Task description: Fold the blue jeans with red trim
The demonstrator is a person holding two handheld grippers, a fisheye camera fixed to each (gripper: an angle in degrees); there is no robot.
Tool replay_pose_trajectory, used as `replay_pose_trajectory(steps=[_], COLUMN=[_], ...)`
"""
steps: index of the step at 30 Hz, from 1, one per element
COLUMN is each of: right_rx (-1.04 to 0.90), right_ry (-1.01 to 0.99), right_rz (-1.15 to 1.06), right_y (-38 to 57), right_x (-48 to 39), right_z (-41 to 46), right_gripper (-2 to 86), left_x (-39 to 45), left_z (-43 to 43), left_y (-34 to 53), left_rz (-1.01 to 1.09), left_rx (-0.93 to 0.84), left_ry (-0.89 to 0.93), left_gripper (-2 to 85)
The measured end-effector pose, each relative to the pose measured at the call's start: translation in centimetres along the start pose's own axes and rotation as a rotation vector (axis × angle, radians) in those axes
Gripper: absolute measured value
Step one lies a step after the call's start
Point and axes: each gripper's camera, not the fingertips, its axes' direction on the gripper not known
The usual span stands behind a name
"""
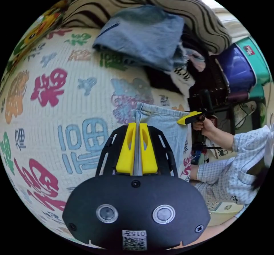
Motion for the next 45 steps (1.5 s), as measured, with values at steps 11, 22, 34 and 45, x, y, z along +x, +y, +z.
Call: replay_pose_trajectory(steps=[11, 22, 34, 45], right_rx=[0.318, -0.040, -0.477, -0.726], right_ry=[0.361, 0.024, 0.327, 0.754], right_rz=[-0.370, -0.676, -1.019, -1.216], right_y=[5.1, 23.1, 46.4, 58.0], right_x=[-13.3, -24.2, -25.0, -21.3], right_z=[-11.6, 14.6, 51.6, 68.0], right_gripper=[5.7, 5.8, 5.8, 8.3], left_x=[11.4, 8.0, 3.1, 2.2], left_z=[-12.7, -22.1, -18.3, -15.5], left_y=[1.8, 34.8, 68.8, 85.5], left_rz=[0.336, 0.120, -0.387, -0.669], left_rx=[0.559, 0.673, 0.800, 1.198], left_ry=[0.187, 0.207, 0.243, 0.367], left_gripper=[0.1, 0.1, 0.1, 2.9])
